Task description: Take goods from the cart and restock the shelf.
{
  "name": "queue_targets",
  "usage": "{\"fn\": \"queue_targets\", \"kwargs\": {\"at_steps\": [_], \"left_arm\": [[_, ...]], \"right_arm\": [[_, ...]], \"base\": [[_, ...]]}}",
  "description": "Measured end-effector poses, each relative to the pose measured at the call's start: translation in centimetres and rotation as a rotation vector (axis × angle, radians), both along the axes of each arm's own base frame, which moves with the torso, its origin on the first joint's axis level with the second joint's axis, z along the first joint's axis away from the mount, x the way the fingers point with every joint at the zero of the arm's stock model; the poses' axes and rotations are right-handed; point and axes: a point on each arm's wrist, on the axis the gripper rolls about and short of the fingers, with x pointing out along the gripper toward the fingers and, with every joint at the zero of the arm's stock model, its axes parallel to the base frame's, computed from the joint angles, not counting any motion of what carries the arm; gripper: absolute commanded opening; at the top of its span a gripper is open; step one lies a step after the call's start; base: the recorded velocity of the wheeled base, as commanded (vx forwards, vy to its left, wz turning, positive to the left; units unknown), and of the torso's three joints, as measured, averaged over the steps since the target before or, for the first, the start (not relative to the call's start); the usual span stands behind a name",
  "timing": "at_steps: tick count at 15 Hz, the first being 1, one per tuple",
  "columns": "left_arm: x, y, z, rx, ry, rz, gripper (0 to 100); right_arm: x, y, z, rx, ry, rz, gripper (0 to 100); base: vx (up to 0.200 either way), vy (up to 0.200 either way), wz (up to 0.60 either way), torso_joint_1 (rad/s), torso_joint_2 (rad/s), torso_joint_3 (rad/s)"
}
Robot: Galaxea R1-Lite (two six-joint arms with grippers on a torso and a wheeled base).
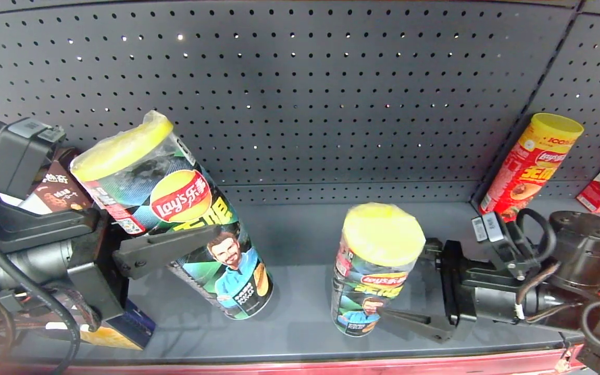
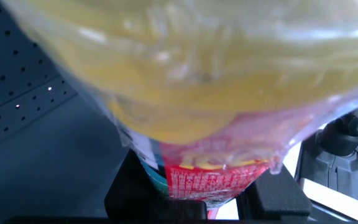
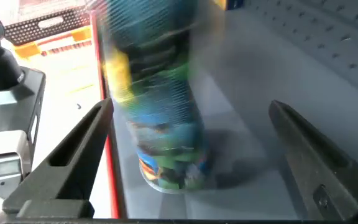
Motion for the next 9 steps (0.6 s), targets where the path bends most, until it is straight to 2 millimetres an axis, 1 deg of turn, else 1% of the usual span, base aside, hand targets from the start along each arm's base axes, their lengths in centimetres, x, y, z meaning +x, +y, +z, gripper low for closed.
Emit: {"fn": "queue_targets", "kwargs": {"at_steps": [4,7,9], "left_arm": [[0.0,0.0,0.0,0.000,0.000,0.000,0],[0.0,0.0,0.0,-0.001,-0.002,0.000,0],[-0.1,0.0,0.1,-0.002,-0.007,0.000,0]], "right_arm": [[-3.5,-2.4,1.9,0.022,-0.044,-0.027,100],[-6.6,-5.1,3.1,0.028,-0.058,-0.089,100],[-8.9,-6.7,3.4,0.027,-0.059,-0.140,100]], "base": [[0.000,0.000,0.00,0.000,0.00,0.000],[0.000,0.000,0.00,0.000,0.00,0.000],[0.000,0.000,0.00,0.000,0.00,0.000]]}}
